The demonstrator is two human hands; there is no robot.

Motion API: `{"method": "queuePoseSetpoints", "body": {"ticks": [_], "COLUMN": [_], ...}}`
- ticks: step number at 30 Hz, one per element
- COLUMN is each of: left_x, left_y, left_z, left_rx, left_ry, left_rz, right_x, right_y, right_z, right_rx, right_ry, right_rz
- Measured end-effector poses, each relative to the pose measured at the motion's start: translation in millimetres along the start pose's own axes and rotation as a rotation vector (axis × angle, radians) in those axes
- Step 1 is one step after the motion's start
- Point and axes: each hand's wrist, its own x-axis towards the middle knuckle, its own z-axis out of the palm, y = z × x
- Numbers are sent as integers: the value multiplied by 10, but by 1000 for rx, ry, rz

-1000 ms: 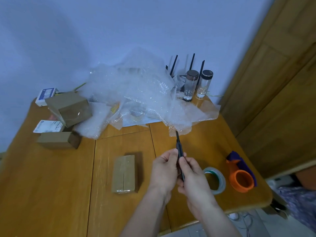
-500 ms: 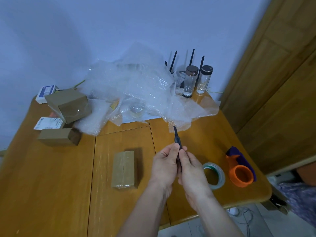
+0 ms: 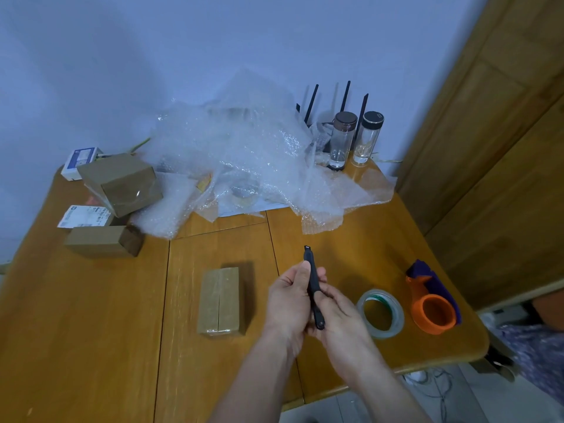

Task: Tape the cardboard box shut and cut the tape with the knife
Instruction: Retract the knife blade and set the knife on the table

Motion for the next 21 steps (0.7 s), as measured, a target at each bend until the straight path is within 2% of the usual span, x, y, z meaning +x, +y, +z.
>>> {"method": "queuePoseSetpoints", "body": {"ticks": [3, 7, 14, 18, 21], "left_x": [43, 143, 294, 334, 325], "left_y": [-110, -277, -495, -549, -534], "left_z": [-19, 20, -98, -349, -612], "left_rx": [56, 124, 347, 407, 505], "left_ry": [39, 101, 96, 129, 248], "left_rz": [-58, -114, -193, -95, 34], "right_x": [22, 240, 724, 781, 798], "right_y": [164, 532, 1133, 1322, 1393], "right_z": [-80, -122, -136, -102, -83], "right_rx": [-299, -645, -848, -994, -1011], "right_ry": [-14, 182, 402, 499, 536], "right_rz": [-43, -109, 26, -1, -76]}}
